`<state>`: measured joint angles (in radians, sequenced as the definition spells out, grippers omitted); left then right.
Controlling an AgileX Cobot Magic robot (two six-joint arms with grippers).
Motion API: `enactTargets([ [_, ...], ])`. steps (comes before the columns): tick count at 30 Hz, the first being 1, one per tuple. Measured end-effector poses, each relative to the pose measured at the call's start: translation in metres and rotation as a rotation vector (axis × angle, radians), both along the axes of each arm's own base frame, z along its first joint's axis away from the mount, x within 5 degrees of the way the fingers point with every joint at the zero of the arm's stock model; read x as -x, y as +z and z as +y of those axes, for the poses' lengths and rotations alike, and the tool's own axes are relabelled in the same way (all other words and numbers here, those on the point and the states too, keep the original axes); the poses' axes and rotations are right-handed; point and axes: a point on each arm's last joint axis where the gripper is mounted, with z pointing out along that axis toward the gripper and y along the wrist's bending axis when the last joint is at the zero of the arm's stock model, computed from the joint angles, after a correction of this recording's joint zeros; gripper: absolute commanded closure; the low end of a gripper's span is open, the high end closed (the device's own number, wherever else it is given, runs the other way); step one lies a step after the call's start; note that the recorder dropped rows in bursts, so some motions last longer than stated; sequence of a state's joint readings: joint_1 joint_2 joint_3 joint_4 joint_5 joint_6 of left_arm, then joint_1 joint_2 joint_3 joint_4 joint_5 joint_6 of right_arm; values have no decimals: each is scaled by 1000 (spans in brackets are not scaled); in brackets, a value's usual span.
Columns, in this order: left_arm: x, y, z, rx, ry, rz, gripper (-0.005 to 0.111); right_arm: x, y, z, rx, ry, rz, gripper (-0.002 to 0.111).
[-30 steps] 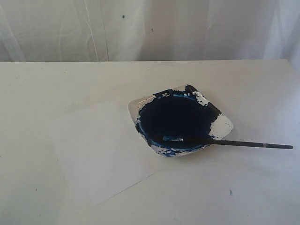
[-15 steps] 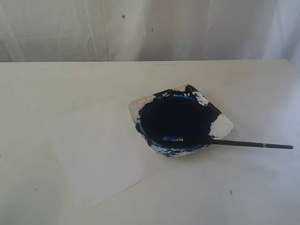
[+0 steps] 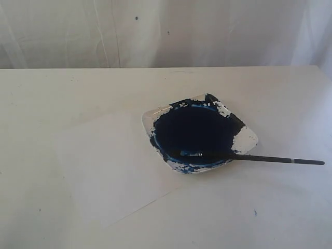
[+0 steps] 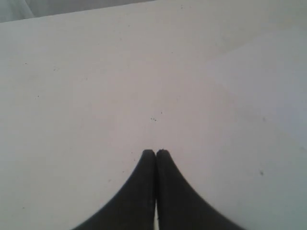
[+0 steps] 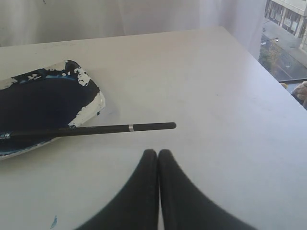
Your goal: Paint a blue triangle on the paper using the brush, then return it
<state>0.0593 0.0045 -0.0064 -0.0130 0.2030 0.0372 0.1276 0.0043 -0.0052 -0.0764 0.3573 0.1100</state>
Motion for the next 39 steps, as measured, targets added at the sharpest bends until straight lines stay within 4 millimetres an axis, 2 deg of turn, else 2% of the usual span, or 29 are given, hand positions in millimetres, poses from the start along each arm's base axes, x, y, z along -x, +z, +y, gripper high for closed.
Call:
enactTargets([
  [3,-2,6,-1,81,8,-74,107,0,0,0,0,0,0,108],
  [8,-5,25,0,332,62,-293,107,0,0,0,0,0,0,108],
  [16,5,67,16,359,165,-794,107,0,0,0,0,0,0,108],
  [19,4,85,19,377,188,-828,107,0,0,0,0,0,0,108],
  [23,-11,111,21,334,209,-788,107,0,0,0,0,0,0,108],
  [27,-42,137,23,257,230,-701,107,0,0,0,0,0,0,108],
  [32,-100,157,26,221,245,-563,107,0,0,0,0,0,0,108],
  [36,-148,151,25,212,216,-372,107,0,0,0,0,0,0,108],
  [39,-187,129,20,182,154,-121,107,0,0,0,0,0,0,108],
])
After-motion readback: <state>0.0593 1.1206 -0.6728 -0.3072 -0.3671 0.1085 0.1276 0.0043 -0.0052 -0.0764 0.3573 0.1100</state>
